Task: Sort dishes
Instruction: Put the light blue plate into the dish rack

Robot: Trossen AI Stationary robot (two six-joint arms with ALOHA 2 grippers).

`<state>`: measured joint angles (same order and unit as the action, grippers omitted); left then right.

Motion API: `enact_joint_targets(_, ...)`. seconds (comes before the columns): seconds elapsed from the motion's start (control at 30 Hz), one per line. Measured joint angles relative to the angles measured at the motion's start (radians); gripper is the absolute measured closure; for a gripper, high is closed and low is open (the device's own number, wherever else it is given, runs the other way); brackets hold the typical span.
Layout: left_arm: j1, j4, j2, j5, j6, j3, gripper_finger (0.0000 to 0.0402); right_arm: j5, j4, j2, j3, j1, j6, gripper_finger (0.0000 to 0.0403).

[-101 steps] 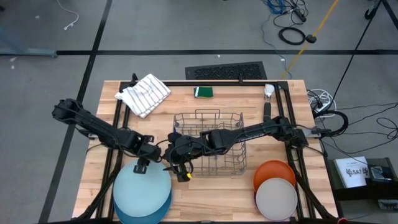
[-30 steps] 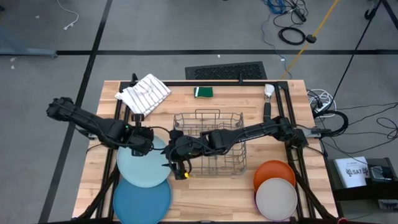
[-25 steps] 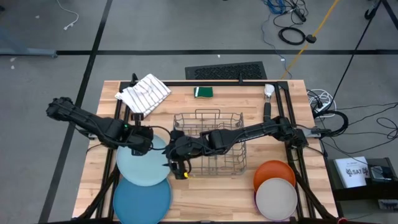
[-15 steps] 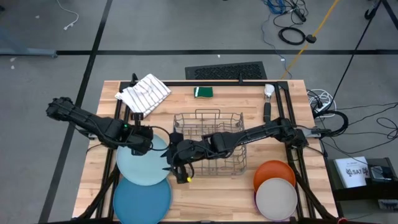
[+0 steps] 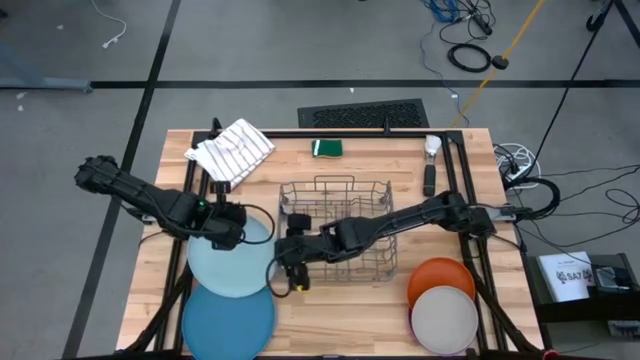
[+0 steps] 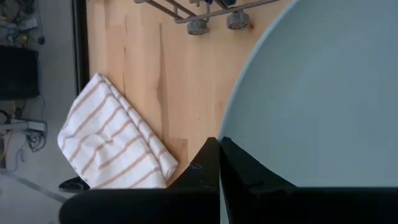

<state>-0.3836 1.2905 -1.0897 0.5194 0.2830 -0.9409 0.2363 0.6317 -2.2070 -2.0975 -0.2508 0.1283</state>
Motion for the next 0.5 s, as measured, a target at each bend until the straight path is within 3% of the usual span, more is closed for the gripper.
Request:
enact_joint_targets(0.23,-0.005,0.002,0.003,0.019,0.008,0.000,0.0401,-0.001,-0.079,-0.039,0.004,0.036,0.025,0.0181)
enact_joint_targets(0.5,-0.005,0.010,0.033,0.006,-0.001,-0.001,0.0401,-0.022,0.015,-0.031,0.004,0.044,-0.041,0.0181)
